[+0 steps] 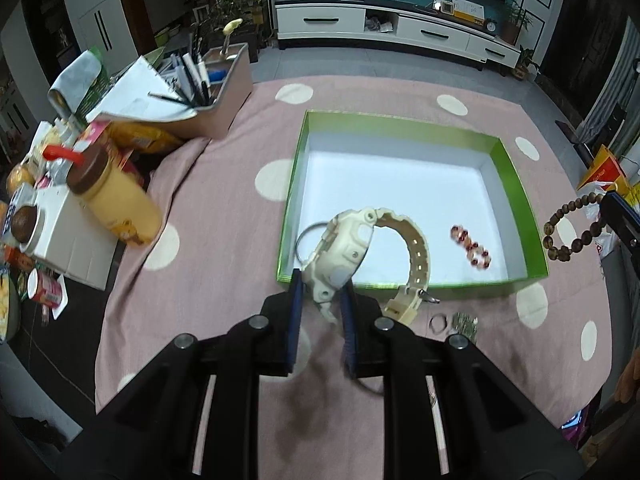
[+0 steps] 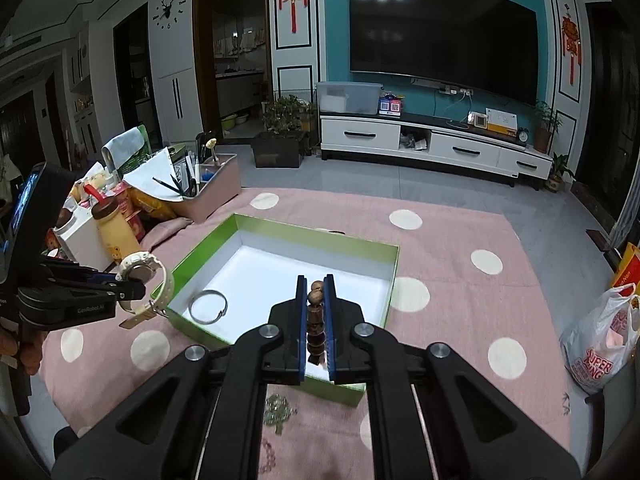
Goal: Organize jewelry
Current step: 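Carry the white watch with the left tool while the right tool lowers the brown beads into the box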
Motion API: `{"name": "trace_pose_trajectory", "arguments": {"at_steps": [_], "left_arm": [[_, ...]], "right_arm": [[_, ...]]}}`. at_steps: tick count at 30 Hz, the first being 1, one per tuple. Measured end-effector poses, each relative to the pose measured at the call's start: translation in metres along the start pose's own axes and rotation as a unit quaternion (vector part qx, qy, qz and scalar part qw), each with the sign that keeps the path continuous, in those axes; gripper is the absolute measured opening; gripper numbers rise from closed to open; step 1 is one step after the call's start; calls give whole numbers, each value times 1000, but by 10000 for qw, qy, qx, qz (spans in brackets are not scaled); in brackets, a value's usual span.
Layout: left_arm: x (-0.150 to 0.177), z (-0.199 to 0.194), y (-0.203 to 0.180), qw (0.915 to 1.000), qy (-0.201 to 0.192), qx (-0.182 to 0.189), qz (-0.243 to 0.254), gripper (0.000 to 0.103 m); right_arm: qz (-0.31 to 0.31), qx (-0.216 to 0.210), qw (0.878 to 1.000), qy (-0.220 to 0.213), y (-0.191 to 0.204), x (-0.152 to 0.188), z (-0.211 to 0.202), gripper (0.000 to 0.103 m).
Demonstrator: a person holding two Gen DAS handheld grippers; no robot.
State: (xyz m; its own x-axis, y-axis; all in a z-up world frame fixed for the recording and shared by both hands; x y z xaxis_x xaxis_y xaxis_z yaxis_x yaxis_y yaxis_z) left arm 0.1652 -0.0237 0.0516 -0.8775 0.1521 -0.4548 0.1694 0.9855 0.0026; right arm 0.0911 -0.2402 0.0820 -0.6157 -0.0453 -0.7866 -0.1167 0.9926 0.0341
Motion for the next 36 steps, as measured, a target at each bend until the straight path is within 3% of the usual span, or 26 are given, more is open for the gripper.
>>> {"name": "trace_pose_trajectory", "arguments": {"at_steps": [17, 36], "left_arm": [[-38, 50, -38, 9994, 182, -56, 286, 18], [-46, 98, -48, 9976, 525, -261, 376, 18]], "right_arm": [[318, -188, 9983, 457, -20, 0, 62, 7], [328, -300, 9948, 912, -20, 8, 109, 7]]}}
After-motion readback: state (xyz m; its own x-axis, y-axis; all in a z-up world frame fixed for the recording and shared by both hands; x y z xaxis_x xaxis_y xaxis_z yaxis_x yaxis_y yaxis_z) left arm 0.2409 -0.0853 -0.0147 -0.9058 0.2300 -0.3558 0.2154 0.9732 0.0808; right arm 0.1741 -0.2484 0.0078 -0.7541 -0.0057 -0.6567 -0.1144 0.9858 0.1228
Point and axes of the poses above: each gripper's, at about its wrist camera, not at the fingertips, and z roughly the way its jaws point, y to its left, x to its underside, the point moved 2 cm from there along z, roughly the way its jaws point, and after that the axes turned 4 degrees about y, right-handed, at the moved point
